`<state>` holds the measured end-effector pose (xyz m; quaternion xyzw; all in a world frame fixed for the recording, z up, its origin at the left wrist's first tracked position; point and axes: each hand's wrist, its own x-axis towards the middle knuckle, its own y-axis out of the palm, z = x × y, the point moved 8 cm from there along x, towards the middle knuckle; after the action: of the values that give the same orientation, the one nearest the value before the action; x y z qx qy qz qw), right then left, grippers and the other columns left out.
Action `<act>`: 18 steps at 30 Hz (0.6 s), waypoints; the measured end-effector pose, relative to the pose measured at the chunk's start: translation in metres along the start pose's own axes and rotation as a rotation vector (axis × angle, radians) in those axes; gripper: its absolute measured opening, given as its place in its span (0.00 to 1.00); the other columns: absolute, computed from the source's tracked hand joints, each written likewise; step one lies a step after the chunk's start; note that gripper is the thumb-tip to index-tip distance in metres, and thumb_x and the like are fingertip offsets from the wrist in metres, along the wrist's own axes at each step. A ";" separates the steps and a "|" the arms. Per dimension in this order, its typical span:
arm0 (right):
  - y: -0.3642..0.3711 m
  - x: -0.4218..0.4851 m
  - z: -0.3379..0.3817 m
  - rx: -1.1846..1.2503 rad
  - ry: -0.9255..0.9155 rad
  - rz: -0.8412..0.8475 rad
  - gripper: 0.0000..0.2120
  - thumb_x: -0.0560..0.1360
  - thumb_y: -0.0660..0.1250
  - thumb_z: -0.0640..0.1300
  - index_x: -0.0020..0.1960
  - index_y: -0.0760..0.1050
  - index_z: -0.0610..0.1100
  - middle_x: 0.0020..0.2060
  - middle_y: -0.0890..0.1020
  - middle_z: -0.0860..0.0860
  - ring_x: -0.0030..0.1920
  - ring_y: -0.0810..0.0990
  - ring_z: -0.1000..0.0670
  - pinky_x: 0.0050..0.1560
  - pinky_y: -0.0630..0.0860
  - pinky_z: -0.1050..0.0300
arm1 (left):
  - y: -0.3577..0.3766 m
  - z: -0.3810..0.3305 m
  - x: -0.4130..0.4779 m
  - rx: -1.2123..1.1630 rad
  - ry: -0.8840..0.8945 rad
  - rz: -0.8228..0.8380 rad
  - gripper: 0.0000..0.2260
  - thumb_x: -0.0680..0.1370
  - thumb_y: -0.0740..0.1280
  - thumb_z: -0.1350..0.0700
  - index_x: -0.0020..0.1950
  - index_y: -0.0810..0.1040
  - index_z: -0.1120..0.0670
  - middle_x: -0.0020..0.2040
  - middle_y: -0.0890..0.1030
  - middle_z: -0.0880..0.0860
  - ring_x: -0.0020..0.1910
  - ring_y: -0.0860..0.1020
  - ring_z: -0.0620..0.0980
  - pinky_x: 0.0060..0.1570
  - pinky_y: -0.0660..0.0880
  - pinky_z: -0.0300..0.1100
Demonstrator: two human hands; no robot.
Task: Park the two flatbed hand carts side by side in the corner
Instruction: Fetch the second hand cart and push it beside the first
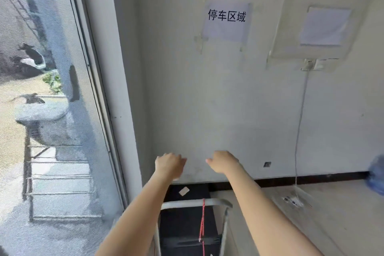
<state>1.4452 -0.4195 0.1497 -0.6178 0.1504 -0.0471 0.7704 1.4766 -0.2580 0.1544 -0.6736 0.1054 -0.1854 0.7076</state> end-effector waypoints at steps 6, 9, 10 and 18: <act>-0.084 -0.044 0.014 0.031 -0.029 -0.093 0.25 0.76 0.56 0.57 0.65 0.69 0.39 0.63 0.74 0.41 0.61 0.73 0.40 0.59 0.70 0.51 | -0.095 -0.012 -0.023 -0.017 -0.056 -0.110 0.21 0.83 0.48 0.46 0.58 0.77 0.54 0.57 0.79 0.56 0.56 0.77 0.57 0.50 0.71 0.44; -0.115 -0.076 0.014 0.014 -0.044 -0.142 0.27 0.76 0.57 0.57 0.66 0.68 0.38 0.65 0.72 0.40 0.63 0.72 0.40 0.60 0.70 0.50 | -0.128 -0.023 -0.045 0.019 -0.077 -0.127 0.22 0.82 0.47 0.45 0.58 0.77 0.54 0.57 0.79 0.56 0.56 0.77 0.57 0.49 0.70 0.43; -0.123 -0.087 0.012 0.013 -0.044 -0.148 0.27 0.77 0.57 0.57 0.66 0.67 0.38 0.65 0.72 0.41 0.63 0.72 0.40 0.60 0.70 0.50 | -0.135 -0.026 -0.054 0.030 -0.085 -0.125 0.22 0.82 0.47 0.45 0.58 0.77 0.53 0.58 0.79 0.56 0.57 0.77 0.57 0.49 0.70 0.43; -0.146 -0.184 -0.035 0.013 -0.054 -0.161 0.27 0.77 0.55 0.57 0.68 0.65 0.40 0.67 0.70 0.43 0.64 0.70 0.41 0.60 0.69 0.50 | -0.160 -0.079 -0.142 0.047 -0.124 -0.092 0.22 0.82 0.47 0.45 0.57 0.77 0.54 0.58 0.78 0.55 0.56 0.77 0.56 0.47 0.68 0.41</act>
<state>1.2769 -0.4385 0.3164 -0.6240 0.0790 -0.0929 0.7719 1.2968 -0.2761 0.2930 -0.6711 0.0256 -0.1781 0.7192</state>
